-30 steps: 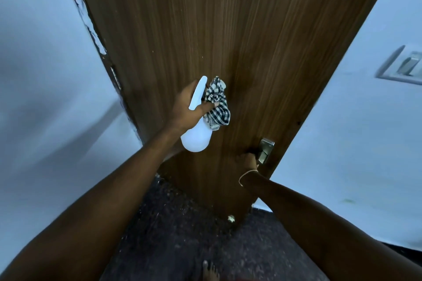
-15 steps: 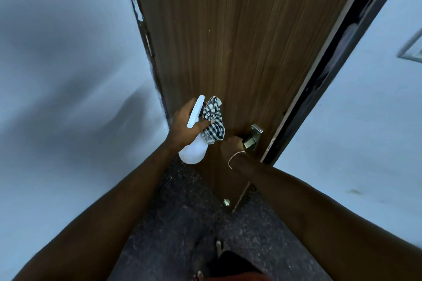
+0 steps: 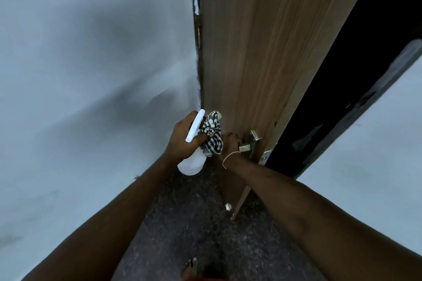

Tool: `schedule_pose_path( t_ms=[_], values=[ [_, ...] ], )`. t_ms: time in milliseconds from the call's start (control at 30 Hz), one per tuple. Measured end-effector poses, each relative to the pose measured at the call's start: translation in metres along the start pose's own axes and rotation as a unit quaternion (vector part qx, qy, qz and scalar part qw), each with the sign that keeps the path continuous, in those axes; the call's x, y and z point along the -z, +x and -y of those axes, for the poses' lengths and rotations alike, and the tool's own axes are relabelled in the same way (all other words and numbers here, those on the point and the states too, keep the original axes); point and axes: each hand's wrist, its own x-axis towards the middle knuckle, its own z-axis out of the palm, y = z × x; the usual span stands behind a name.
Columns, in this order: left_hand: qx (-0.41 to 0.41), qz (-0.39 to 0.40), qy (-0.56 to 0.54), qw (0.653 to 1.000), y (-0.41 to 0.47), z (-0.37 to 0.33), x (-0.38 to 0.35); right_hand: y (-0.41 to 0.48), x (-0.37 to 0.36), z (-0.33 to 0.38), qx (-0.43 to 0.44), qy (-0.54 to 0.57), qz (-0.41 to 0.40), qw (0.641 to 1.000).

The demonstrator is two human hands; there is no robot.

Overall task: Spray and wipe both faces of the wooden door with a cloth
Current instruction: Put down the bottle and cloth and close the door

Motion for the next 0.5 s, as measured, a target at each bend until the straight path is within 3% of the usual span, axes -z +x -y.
schedule_pose_path(
  t_ms=[100,200,333,400,500],
  values=[
    [-0.007,-0.021,0.008,1.000,-0.015,-0.005,0.003,-0.002,0.002,0.005,0.009,0.136,-0.018,0.990],
    [-0.011,-0.047,0.022,0.999,-0.031,-0.003,0.008,-0.007,0.013,0.004,0.018,0.187,-0.066,0.980],
    [0.006,-0.081,0.018,0.997,-0.049,-0.001,0.011,-0.055,0.021,-0.016,0.138,0.221,-0.132,0.956],
    [0.013,-0.088,0.019,0.996,-0.057,-0.002,0.010,-0.089,0.021,-0.027,0.179,0.310,-0.216,0.908],
    [0.023,-0.094,0.018,0.995,-0.068,-0.001,0.008,-0.138,0.010,-0.045,0.198,0.394,-0.420,0.794]
  ],
)
